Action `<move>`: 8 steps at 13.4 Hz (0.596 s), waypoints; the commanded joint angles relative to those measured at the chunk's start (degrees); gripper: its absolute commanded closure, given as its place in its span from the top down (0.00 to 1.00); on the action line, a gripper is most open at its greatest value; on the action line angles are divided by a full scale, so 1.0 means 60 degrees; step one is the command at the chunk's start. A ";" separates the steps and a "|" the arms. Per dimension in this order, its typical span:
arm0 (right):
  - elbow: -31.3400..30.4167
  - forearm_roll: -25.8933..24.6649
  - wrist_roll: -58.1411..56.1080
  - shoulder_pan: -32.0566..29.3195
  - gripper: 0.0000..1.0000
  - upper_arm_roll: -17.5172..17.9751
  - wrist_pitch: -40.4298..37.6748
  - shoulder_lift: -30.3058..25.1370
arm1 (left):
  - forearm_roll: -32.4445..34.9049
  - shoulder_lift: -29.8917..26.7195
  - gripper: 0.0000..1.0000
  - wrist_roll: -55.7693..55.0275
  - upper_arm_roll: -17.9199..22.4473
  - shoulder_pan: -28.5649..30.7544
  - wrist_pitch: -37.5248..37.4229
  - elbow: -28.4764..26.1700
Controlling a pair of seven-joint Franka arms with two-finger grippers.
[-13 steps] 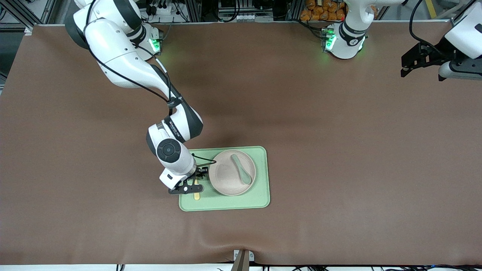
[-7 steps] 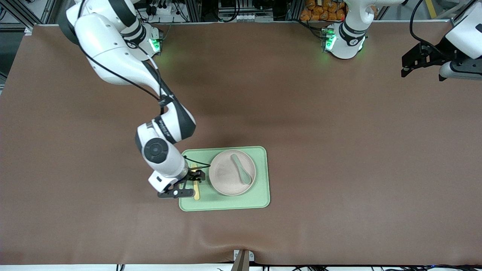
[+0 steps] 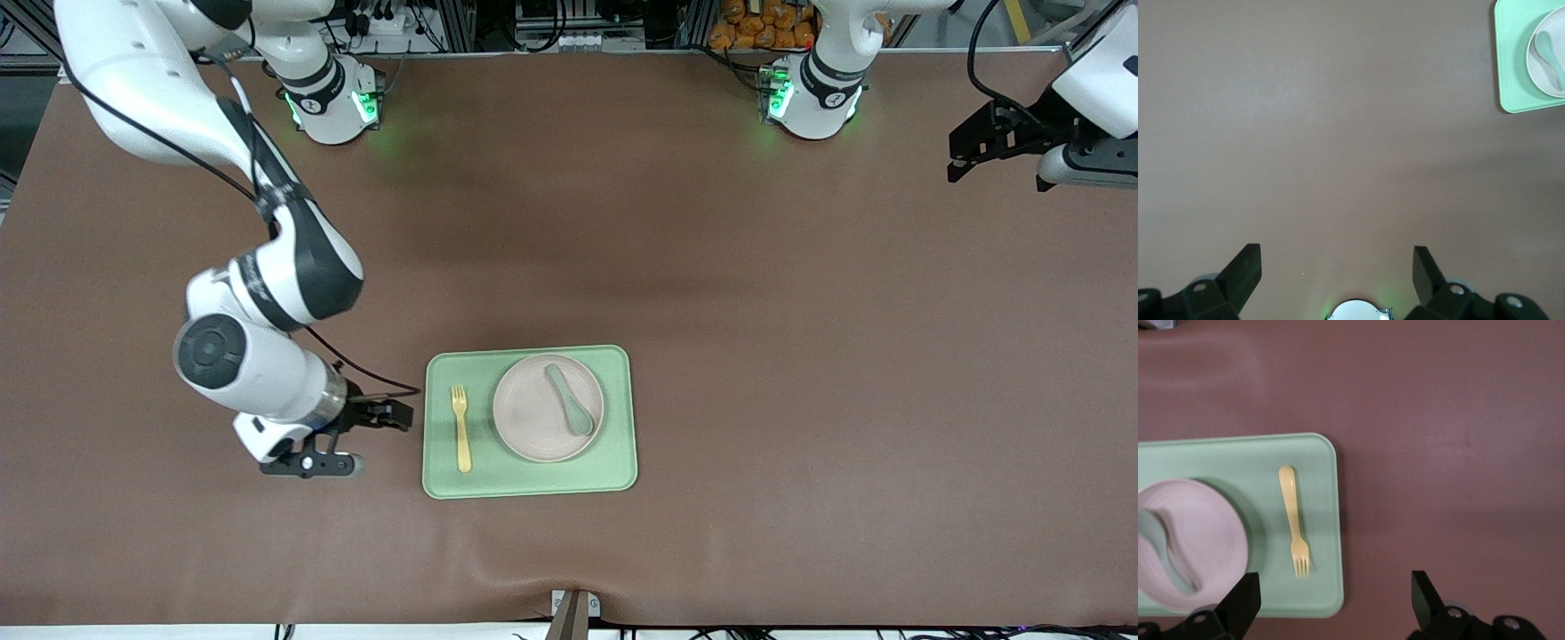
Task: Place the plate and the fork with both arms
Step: 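Open the right gripper and withdraw it from the tray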
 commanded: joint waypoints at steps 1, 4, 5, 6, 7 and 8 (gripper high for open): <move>-0.0066 -0.0193 -0.0685 -0.0271 1.00 0.0154 -0.1367 -0.1377 | -0.0154 -0.0007 1.00 0.0061 -0.0004 0.0038 -0.0099 0.0123; -0.0066 0.0476 -0.0641 -0.0212 1.00 -0.0429 -0.2218 -0.2476 | -0.0154 -0.0007 1.00 0.0061 0.0011 0.0023 -0.0099 0.0123; -0.0109 0.1293 -0.0743 -0.0168 1.00 -0.1100 -0.2467 -0.2987 | -0.0154 -0.0007 1.00 0.0061 0.0011 0.0023 -0.0099 0.0123; -0.0197 0.1881 -0.0961 -0.0037 1.00 -0.1759 -0.2746 -0.3442 | -0.0154 -0.0007 1.00 0.0061 0.0011 0.0038 -0.0099 0.0123; -0.0299 0.2090 -0.1602 0.0051 1.00 -0.2259 -0.3140 -0.3867 | -0.0154 -0.0007 1.00 0.0076 0.0011 0.0053 -0.0099 0.0123; -0.0503 0.2107 -0.2130 0.0052 1.00 -0.2554 -0.3405 -0.4292 | -0.0154 -0.0007 1.00 0.0076 0.0011 0.0053 -0.0099 0.0123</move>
